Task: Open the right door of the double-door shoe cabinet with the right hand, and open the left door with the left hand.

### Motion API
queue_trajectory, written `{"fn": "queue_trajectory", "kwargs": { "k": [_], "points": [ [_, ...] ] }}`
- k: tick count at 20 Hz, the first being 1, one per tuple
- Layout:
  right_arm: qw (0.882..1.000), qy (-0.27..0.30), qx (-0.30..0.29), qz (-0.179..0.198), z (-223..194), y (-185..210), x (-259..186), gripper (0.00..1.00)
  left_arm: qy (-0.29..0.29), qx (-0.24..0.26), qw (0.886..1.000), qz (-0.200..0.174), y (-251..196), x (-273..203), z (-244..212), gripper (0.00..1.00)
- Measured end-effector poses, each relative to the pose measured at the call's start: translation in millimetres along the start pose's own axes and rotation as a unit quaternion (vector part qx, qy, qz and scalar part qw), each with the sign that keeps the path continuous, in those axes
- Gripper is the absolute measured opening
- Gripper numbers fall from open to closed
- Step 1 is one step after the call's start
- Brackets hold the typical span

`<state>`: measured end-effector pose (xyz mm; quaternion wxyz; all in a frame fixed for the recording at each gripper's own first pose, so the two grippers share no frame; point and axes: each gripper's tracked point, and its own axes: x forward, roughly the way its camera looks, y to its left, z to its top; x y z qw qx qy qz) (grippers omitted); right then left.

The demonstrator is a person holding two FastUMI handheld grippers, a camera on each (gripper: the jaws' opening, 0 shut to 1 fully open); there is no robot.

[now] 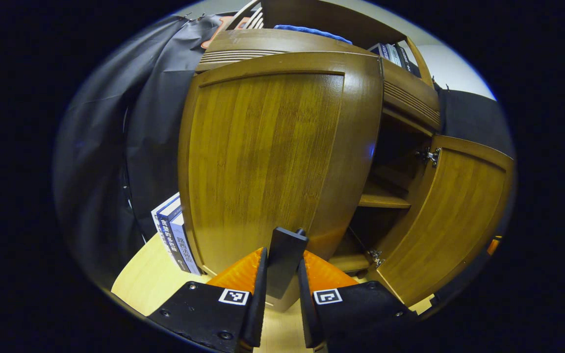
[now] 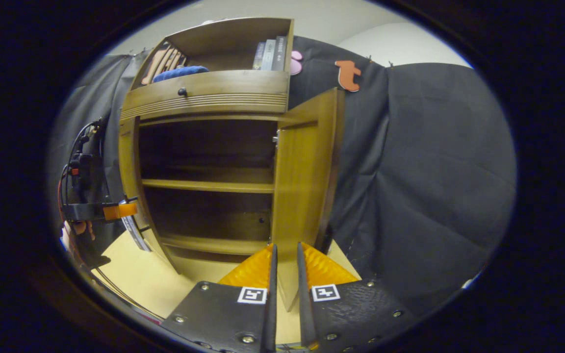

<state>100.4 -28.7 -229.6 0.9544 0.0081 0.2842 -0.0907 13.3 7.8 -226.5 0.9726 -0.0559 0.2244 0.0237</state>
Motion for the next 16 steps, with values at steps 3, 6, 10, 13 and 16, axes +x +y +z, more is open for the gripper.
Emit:
{"fn": "queue_trajectory", "kwargs": {
  "k": [3, 6, 10, 13, 16],
  "points": [
    [1.000, 0.002, -0.009, 0.028, -0.5, 13.1, 5.5, 0.19, -0.001, -0.009, 1.000, 0.008, 7.7, -9.4, -1.2, 0.34],
    [0.998, 0.002, -0.018, 0.058, 2.3, 29.7, 13.9, 0.19, 0.000, -0.026, 0.999, 0.019, 15.6, -19.5, -2.7, 0.34],
    [0.995, -0.001, -0.026, 0.100, 6.1, 55.6, 24.1, 0.19, -0.001, -0.049, 0.998, 0.032, 28.9, -34.9, -5.3, 0.34],
    [0.991, -0.003, -0.037, 0.129, 8.9, 72.6, 29.2, 0.19, -0.004, -0.053, 0.997, 0.048, 39.8, -44.8, -5.6, 0.33],
    [0.987, -0.003, -0.045, 0.154, 7.8, 87.0, 32.8, 0.19, -0.006, -0.050, 0.996, 0.068, 52.4, -56.5, -6.0, 0.36]
  ]
}}
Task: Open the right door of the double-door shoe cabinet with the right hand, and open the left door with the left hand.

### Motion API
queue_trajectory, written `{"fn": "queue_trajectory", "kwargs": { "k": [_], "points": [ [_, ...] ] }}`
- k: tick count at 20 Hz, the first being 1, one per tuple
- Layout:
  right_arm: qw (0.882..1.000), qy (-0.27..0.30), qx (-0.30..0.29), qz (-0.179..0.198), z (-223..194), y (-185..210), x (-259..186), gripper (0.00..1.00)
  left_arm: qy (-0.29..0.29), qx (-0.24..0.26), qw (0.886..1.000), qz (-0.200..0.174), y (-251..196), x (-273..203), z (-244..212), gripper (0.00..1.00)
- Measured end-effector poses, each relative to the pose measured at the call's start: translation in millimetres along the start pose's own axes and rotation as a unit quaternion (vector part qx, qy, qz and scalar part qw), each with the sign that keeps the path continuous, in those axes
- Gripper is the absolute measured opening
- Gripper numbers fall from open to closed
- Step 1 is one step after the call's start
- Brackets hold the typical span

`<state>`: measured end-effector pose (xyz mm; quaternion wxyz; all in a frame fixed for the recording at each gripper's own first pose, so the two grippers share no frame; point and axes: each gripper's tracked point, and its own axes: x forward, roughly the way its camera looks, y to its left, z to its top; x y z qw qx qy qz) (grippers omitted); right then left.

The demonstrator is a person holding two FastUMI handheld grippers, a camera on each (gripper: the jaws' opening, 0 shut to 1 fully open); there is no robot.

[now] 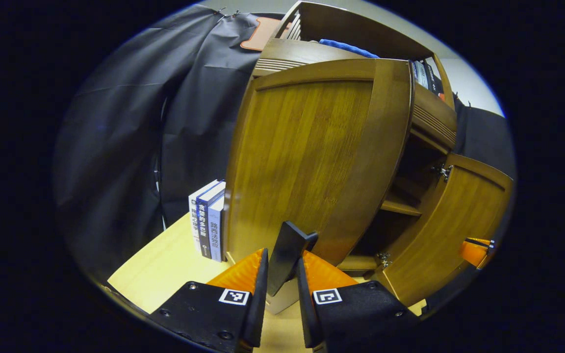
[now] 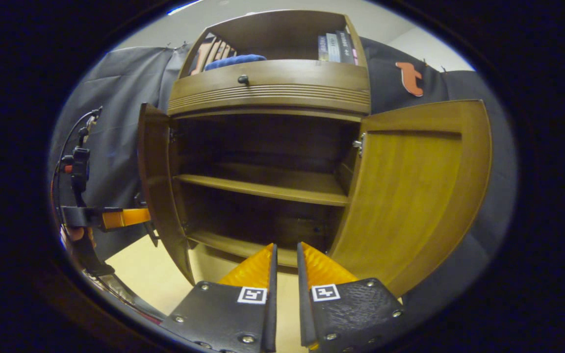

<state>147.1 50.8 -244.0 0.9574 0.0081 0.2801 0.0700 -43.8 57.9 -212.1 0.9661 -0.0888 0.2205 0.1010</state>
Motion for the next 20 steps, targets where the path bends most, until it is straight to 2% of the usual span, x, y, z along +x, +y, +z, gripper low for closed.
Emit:
{"fn": "queue_trajectory", "kwargs": {
  "k": [8, 9, 11, 20],
  "points": [
    [0.999, 0.004, -0.001, 0.042, -3.5, 26.2, 10.5, 0.19, 0.008, -0.034, 0.998, 0.049, 40.9, -17.4, -4.0, 0.33],
    [0.999, 0.005, -0.001, 0.044, -4.0, 26.1, 11.7, 0.19, 0.009, -0.036, 0.998, 0.051, 42.6, -20.9, -4.9, 0.36],
    [0.999, 0.007, -0.001, 0.048, -6.1, 26.8, 13.0, 0.19, 0.011, -0.040, 0.997, 0.061, 48.8, -24.3, -7.6, 0.28],
    [0.998, 0.005, 0.008, 0.058, -5.0, 28.5, 12.8, 0.19, 0.006, -0.043, 0.996, 0.082, 65.0, -33.4, -3.0, 0.28]
  ]
}}
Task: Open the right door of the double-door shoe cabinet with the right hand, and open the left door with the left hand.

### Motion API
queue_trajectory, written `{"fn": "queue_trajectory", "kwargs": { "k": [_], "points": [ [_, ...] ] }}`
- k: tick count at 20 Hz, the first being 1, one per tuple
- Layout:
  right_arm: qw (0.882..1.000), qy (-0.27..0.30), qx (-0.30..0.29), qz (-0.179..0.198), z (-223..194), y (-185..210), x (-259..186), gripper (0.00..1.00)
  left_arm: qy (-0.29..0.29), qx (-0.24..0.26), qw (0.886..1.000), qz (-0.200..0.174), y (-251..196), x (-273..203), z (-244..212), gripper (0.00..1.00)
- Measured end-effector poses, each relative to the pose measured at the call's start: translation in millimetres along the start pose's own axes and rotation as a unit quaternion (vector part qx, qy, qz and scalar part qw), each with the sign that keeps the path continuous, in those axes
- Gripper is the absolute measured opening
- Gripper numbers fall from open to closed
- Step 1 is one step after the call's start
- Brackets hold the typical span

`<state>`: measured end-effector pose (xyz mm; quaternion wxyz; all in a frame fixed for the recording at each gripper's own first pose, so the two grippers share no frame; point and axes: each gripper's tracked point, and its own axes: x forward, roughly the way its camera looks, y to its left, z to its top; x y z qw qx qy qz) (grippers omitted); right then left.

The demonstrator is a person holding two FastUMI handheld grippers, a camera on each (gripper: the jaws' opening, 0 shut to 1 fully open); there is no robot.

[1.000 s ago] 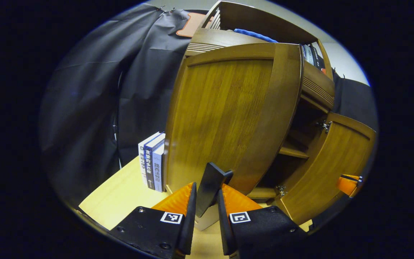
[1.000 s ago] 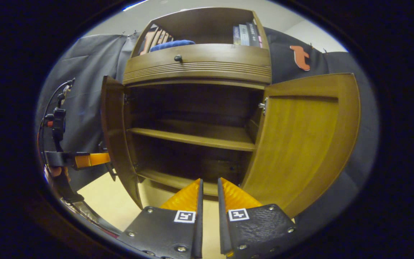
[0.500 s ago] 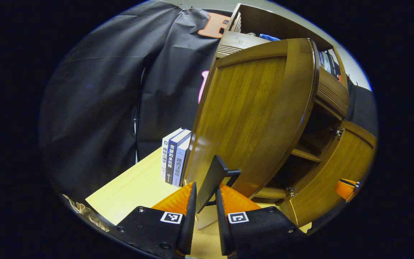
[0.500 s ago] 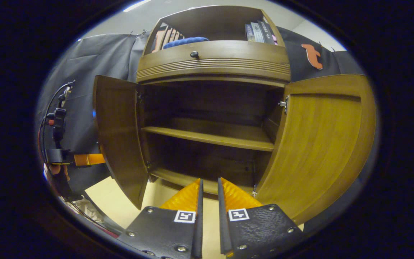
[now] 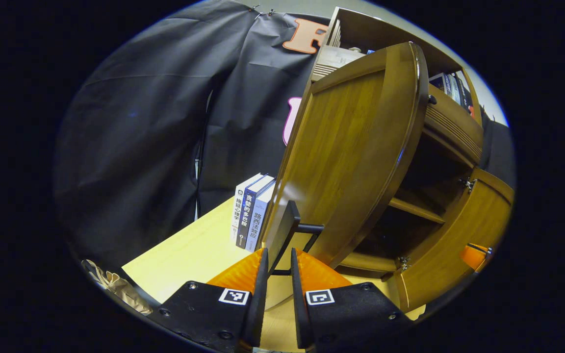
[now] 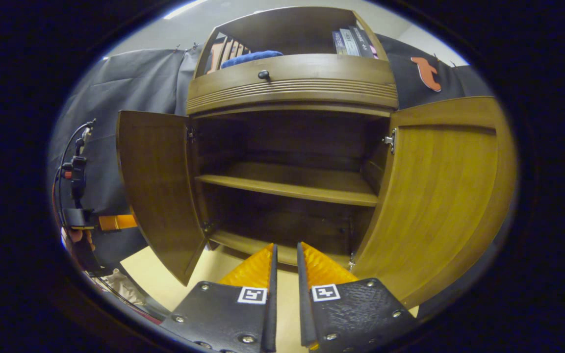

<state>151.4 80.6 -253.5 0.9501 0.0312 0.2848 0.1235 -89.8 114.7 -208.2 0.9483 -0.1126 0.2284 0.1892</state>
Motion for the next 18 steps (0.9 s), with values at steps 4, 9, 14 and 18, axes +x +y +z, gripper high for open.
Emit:
{"fn": "queue_trajectory", "kwargs": {
  "k": [4, 9, 14, 18],
  "points": [
    [1.000, 0.003, 0.003, 0.007, -2.1, 3.5, 2.0, 0.19, -0.004, 0.004, 1.000, 0.012, 9.3, -4.1, 6.0, 0.28],
    [1.000, 0.002, -0.002, 0.019, -2.5, 12.2, 4.9, 0.19, -0.007, -0.002, 1.000, 0.028, 26.4, -5.9, 8.5, 0.28],
    [1.000, 0.006, -0.007, 0.024, -4.9, 18.7, 6.1, 0.19, -0.012, -0.003, 0.999, 0.043, 42.0, -11.1, 12.5, 0.28],
    [1.000, 0.005, -0.009, 0.028, -4.5, 21.8, 6.4, 0.19, -0.015, -0.001, 0.998, 0.058, 55.0, -13.7, 17.2, 0.28]
  ]
}}
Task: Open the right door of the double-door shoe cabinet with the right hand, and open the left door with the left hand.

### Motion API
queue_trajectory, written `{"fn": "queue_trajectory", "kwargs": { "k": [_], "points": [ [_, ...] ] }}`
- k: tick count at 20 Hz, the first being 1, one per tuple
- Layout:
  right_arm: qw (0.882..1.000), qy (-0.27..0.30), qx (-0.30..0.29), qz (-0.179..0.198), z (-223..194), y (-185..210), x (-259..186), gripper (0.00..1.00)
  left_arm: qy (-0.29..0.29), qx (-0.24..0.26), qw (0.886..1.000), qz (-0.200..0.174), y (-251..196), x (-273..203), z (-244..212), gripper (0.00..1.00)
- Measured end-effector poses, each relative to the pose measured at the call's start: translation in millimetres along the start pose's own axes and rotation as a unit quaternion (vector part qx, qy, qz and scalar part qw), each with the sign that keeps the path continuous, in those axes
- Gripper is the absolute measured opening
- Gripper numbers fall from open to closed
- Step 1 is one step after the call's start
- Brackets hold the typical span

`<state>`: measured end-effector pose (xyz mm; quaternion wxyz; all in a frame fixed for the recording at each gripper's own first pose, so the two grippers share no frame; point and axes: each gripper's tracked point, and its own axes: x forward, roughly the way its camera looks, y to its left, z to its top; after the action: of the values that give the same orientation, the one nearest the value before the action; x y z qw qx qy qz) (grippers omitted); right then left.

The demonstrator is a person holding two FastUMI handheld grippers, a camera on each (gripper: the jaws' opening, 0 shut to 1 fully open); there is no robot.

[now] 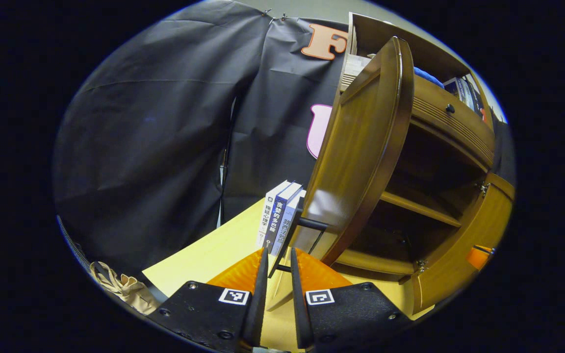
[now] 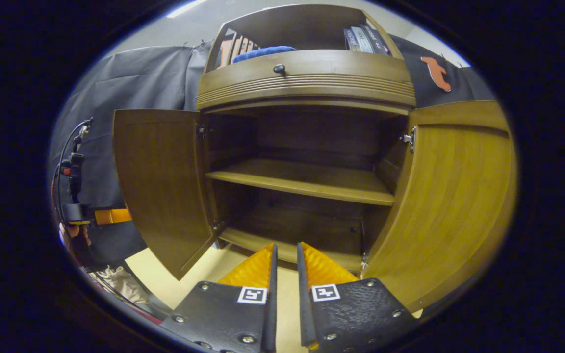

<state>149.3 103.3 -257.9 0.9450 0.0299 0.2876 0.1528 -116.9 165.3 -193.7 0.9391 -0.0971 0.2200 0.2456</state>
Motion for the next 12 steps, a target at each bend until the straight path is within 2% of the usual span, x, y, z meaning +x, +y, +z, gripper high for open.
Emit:
{"fn": "queue_trajectory", "kwargs": {
  "k": [12],
  "points": [
    [1.000, 0.003, -0.007, 0.013, -4.8, 9.1, 6.7, 0.19, -0.011, 0.008, 0.999, 0.031, 19.6, -8.9, 7.1, 0.28]
  ]
}}
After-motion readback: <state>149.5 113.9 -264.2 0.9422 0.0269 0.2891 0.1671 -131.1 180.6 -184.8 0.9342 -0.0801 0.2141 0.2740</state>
